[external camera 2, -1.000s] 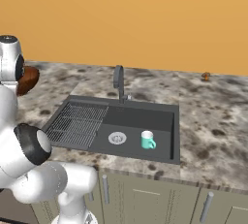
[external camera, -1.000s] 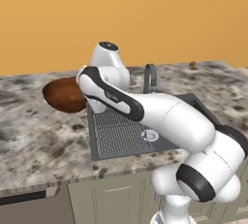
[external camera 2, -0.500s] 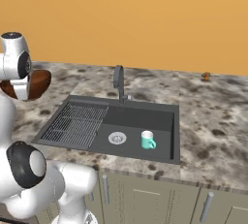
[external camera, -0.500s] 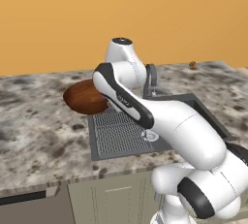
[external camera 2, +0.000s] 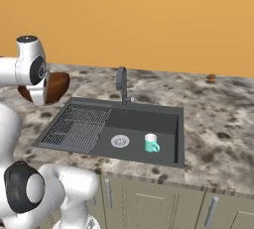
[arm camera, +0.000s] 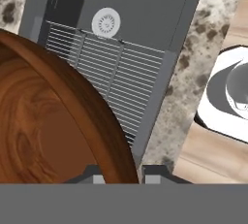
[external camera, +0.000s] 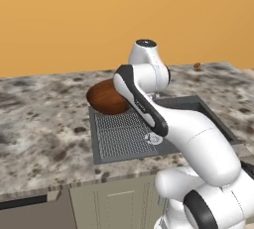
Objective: Pick the mug and place it in the sink. Pick the bowl and place it in the open cabinet and then close the cabinet.
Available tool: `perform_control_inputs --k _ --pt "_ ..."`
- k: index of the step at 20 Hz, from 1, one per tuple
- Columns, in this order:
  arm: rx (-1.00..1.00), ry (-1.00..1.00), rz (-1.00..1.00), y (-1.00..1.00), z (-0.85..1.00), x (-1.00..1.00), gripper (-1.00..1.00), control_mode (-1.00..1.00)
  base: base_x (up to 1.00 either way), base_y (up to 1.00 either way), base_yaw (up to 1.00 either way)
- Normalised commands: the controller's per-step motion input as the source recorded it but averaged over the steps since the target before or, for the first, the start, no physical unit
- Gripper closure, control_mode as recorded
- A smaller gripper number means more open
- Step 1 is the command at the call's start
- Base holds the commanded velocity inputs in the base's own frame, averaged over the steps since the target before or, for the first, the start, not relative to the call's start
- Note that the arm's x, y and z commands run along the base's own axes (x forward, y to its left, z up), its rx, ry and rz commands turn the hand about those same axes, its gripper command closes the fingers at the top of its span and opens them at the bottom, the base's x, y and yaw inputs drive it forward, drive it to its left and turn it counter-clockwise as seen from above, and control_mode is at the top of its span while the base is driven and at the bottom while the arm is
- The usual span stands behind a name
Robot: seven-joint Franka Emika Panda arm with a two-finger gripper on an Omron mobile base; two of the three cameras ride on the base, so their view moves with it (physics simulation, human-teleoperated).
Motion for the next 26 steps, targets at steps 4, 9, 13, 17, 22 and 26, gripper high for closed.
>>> perform_control_inputs --k 4,9,13,17,22,26 --pt "-0.04 -0.03 -0.29 -0.41 0.06 0.0 1.0 -1.0 0.0 0.0 0.0" --pt "-0.01 -0.03 -0.29 -0.38 0.27 0.0 1.0 -1.0 0.0 0.0 0.0" --pt "0.0 0.0 -0.15 -0.21 0.31 -0.01 1.0 -1.0 0.0 0.0 0.0" --pt "0.0 -0.04 0.0 -0.22 0.28 -0.17 1.0 -1.0 0.0 0.0 0.0" --pt "0.03 -0.14 0.0 -0.03 0.28 -0.26 1.0 -1.0 0.0 0.0 0.0" --pt "0.0 -0.08 0.01 -0.02 0.16 -0.15 1.0 -1.0 0.0 0.0 0.0"
